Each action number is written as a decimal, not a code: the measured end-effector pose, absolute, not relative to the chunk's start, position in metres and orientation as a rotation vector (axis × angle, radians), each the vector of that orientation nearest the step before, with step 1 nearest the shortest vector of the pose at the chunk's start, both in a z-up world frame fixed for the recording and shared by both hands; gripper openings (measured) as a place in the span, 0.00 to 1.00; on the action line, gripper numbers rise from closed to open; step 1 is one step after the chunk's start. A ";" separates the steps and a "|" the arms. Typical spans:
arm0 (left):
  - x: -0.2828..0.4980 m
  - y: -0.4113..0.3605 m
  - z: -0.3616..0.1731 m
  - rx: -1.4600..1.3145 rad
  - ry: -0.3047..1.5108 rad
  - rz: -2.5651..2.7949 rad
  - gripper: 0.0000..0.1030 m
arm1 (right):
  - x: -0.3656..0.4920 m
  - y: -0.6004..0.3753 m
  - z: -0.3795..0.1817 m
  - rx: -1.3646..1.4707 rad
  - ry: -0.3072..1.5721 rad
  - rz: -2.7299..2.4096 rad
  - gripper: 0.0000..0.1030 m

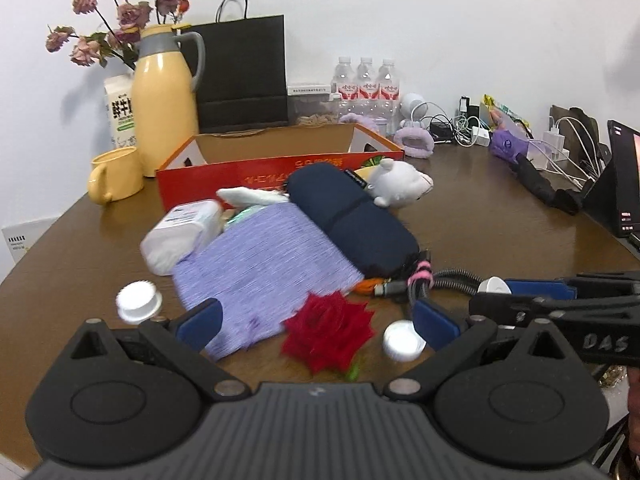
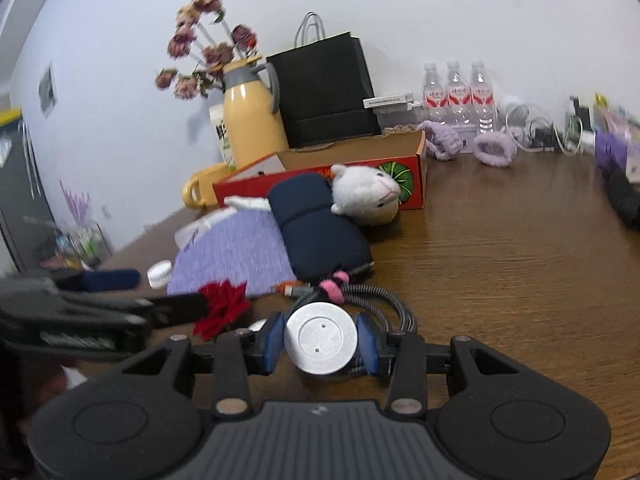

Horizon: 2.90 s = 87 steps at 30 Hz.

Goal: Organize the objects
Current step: 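Grasp the white round puck with the right tool while the left tool grasps the red rose, then carry the puck and rose into the cardboard box and open both tools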

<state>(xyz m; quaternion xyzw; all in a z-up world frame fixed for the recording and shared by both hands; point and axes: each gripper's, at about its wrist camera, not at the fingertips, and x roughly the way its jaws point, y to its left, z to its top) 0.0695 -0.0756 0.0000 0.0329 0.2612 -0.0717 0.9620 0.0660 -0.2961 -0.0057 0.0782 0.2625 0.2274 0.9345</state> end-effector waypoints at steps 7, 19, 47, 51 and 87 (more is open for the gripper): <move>0.091 -0.089 -0.010 0.071 0.583 -0.123 1.00 | 0.095 -0.323 -0.007 0.293 0.571 0.483 0.37; 0.100 -0.076 -0.023 -0.009 0.660 -0.082 0.54 | 0.114 -0.332 -0.012 0.283 0.559 0.491 0.37; 0.127 -0.038 0.065 -0.143 0.483 -0.239 0.33 | 0.163 -0.282 0.060 0.172 0.360 0.505 0.37; 0.134 -0.030 0.069 -0.179 0.505 -0.264 0.33 | 0.173 -0.277 0.065 0.172 0.343 0.503 0.37; 0.297 -0.028 0.069 -0.126 0.430 0.030 0.33 | 0.309 -0.233 0.068 -0.025 0.414 0.358 0.37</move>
